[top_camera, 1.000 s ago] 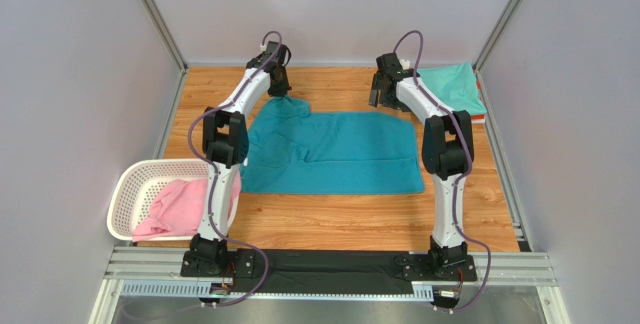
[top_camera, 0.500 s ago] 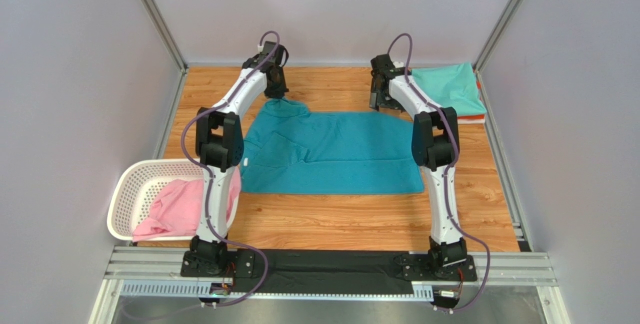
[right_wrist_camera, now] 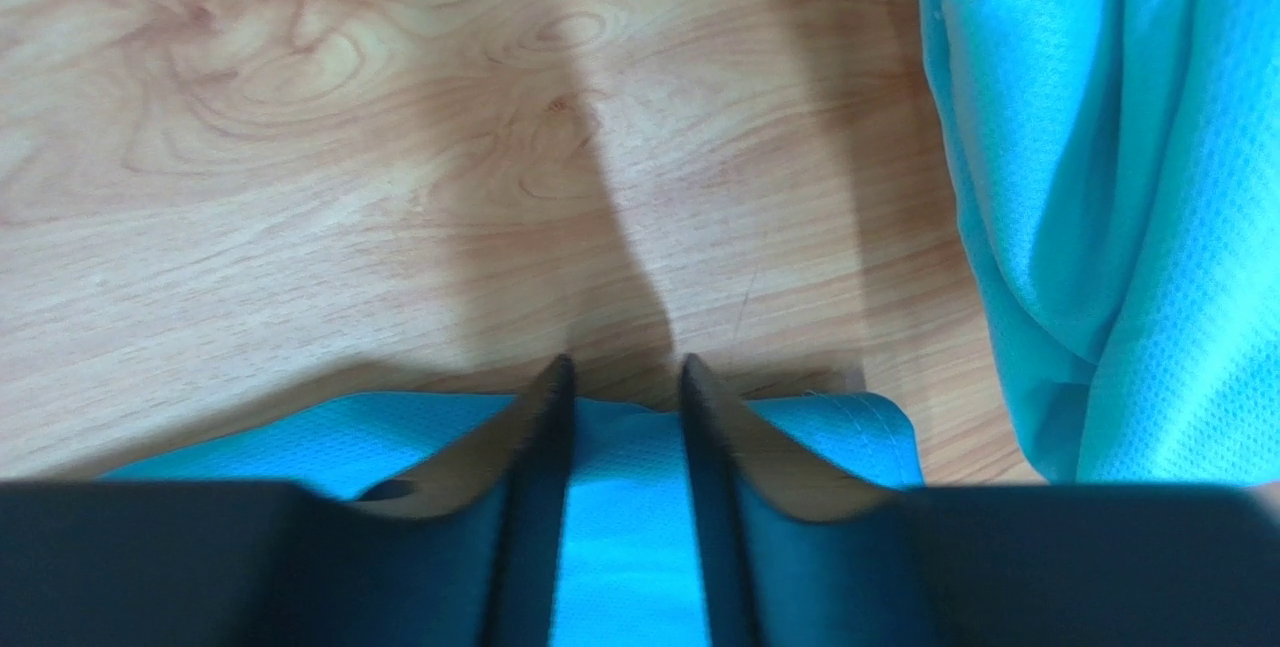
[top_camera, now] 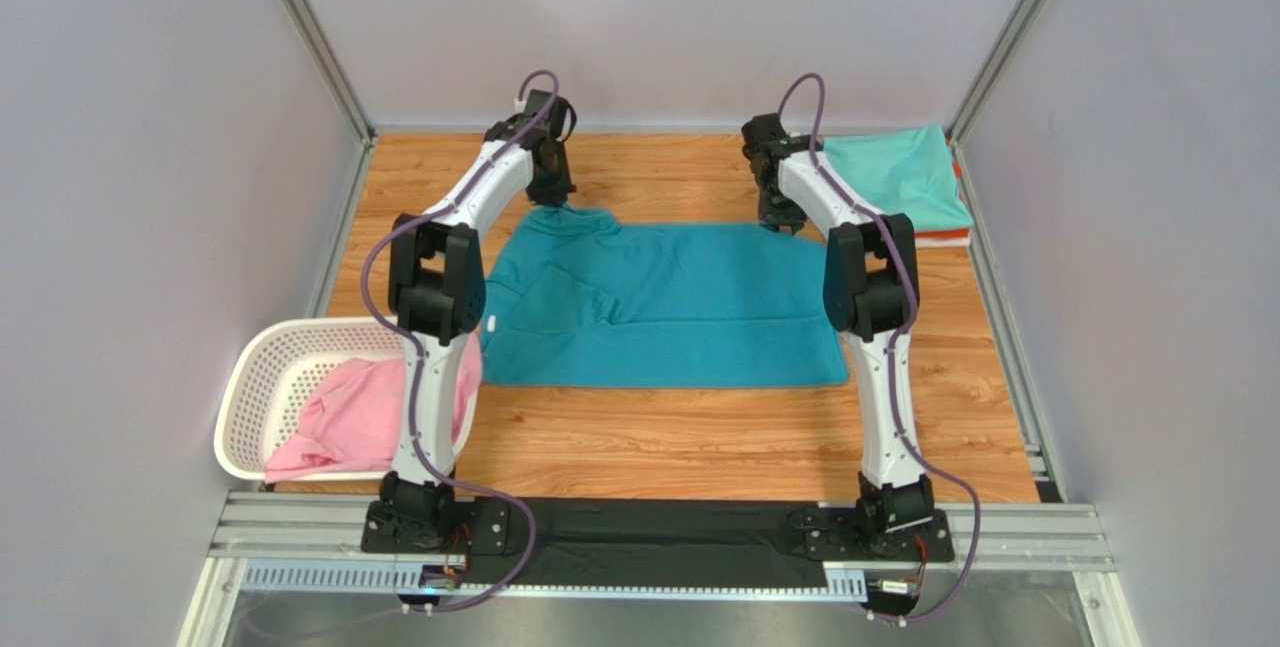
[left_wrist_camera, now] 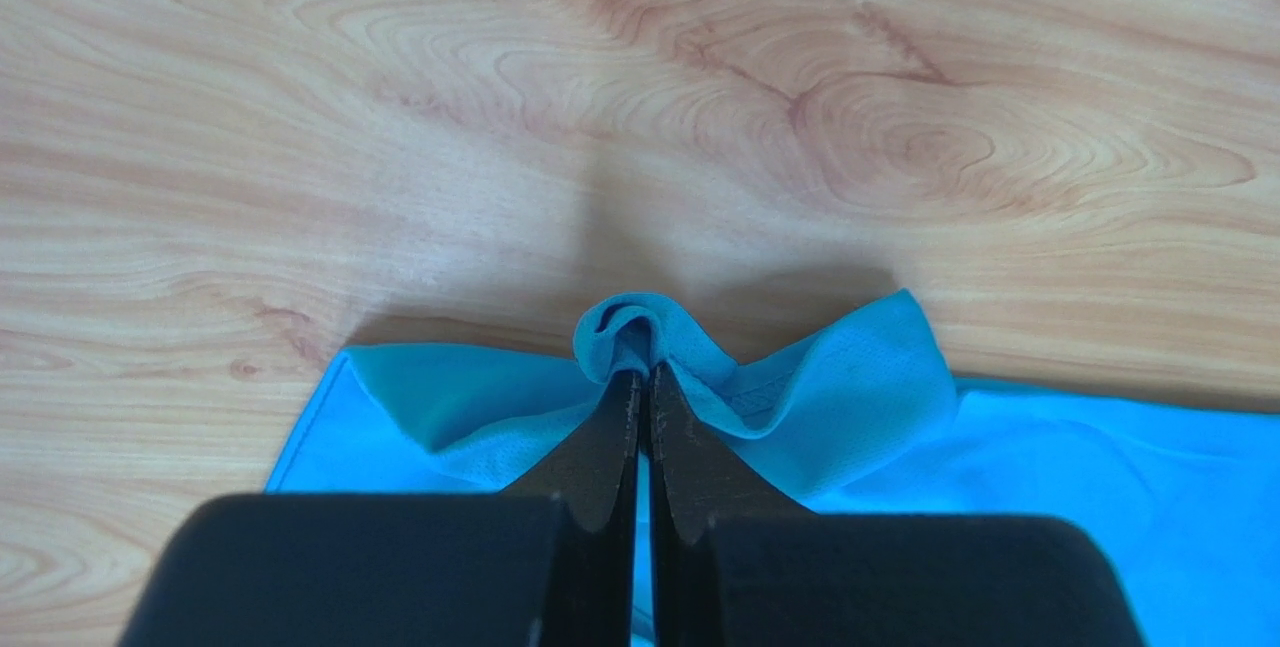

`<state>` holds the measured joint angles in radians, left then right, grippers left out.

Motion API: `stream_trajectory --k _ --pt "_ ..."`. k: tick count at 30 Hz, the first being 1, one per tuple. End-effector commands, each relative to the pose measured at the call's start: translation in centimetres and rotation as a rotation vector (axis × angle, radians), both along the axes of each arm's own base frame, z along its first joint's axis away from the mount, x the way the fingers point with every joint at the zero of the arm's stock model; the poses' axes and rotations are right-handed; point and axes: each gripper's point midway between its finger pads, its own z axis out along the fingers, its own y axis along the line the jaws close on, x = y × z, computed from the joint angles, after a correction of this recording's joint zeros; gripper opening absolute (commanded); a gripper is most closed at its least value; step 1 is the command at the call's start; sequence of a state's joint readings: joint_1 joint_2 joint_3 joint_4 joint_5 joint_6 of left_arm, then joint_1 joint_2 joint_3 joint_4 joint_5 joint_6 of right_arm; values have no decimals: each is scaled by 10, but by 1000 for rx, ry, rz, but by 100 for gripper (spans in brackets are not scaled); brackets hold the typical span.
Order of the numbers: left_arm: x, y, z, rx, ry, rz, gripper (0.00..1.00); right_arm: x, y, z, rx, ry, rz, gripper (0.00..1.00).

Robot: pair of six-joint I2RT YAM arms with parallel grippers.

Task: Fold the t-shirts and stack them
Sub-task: Fold the tshirt

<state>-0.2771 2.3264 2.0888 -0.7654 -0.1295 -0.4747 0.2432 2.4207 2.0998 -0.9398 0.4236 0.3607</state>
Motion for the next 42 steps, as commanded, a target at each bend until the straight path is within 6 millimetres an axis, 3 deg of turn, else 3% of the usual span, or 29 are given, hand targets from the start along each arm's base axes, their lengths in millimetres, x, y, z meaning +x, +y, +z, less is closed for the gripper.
stream_trajectory --k 1,5,8,15,17,21,24,26,27,28,30,32,34,38,42 --pt "2 -2 51 -47 -97 20 0 -4 -9 27 -22 -27 -26 30" --pt "-3 -1 50 -50 -90 20 0 -11 -9 31 -24 -14 -31 17" --pt "-6 -1 50 -54 -84 22 0 -15 -8 34 -12 -8 -23 0" --pt "-18 -2 64 -79 -91 18 0 -21 1 60 -4 -70 7 0" --pt "-26 -3 59 -92 -69 14 0 -23 5 72 6 -109 14 0" --pt "-38 0 60 -99 -66 28 0 -31 7 67 23 -107 30 0" --pt "-41 -2 57 -112 -65 25 0 -27 8 60 25 -96 24 11" --pt "-42 -3 57 -117 -63 19 0 -18 15 62 54 -107 32 18" --pt "-42 -3 56 -117 -60 20 0 -16 19 52 65 -88 41 27" --pt "-43 -3 55 -118 -56 20 0 -6 24 58 86 -109 41 30" --pt "-45 -2 54 -117 -53 20 0 -5 32 40 117 -66 27 35" --pt "-49 -2 54 -119 -48 17 0 5 34 43 124 -89 2 47" --pt "-56 -1 49 -123 -31 20 0 8 31 32 110 -83 -60 54" --pt "-67 2 55 -128 -46 24 0 18 29 25 101 -104 -118 56" --pt "-78 7 60 -121 -64 26 0 7 25 14 78 -53 -128 58"
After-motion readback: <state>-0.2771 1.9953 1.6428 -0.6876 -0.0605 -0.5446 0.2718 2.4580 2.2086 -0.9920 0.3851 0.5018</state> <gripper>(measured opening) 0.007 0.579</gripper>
